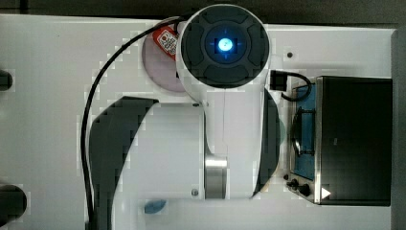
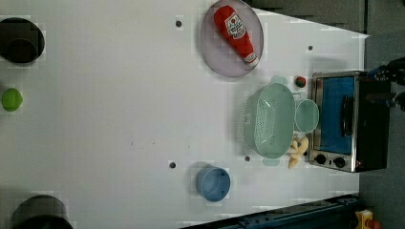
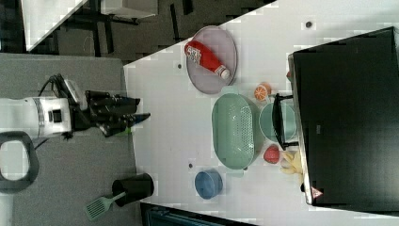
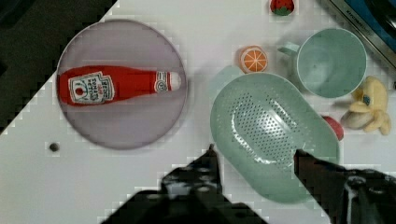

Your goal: Drag strainer right to left.

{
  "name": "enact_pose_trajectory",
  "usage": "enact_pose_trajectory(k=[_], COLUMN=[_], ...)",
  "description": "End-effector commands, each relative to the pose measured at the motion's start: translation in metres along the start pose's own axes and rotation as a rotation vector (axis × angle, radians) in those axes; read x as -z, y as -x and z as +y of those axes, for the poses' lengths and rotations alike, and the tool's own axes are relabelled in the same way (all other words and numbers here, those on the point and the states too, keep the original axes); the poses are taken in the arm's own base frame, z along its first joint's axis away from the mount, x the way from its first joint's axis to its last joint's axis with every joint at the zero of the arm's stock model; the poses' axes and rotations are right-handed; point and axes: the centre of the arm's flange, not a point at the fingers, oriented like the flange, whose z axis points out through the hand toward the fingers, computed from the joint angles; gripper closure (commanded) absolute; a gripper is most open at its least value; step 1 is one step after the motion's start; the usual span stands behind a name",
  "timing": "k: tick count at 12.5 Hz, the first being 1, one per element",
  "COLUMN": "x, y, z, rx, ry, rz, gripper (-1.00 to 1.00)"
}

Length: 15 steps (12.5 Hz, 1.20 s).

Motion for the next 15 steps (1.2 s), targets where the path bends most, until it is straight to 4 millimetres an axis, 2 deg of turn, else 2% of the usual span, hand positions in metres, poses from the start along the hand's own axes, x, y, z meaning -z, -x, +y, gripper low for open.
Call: enact_pose_trajectory(k=[1, 3, 5, 6, 8, 11, 15], x=[0.071, 0.068, 0.049, 0.031, -0.018, -0.116, -0.238], y=[0.07, 0.07, 0.067, 0.062, 0.051, 0.041, 0.044], z=[0.124, 0.124, 0.118, 0.112, 0.097, 0.081, 0.071], rx=[-0.14, -0.141, -0.14, -0.14, -0.154, -0.196, -0.397], ry=[-0.009, -0.004, 0.007, 0.011, 0.011, 0.02, 0.011], rz=[-0.041, -0.045, -0.053, -0.056, -0.052, -0.053, -0.033], gripper=[-0.59, -0.99, -1.0, -1.0, -1.0, -1.0, -1.0])
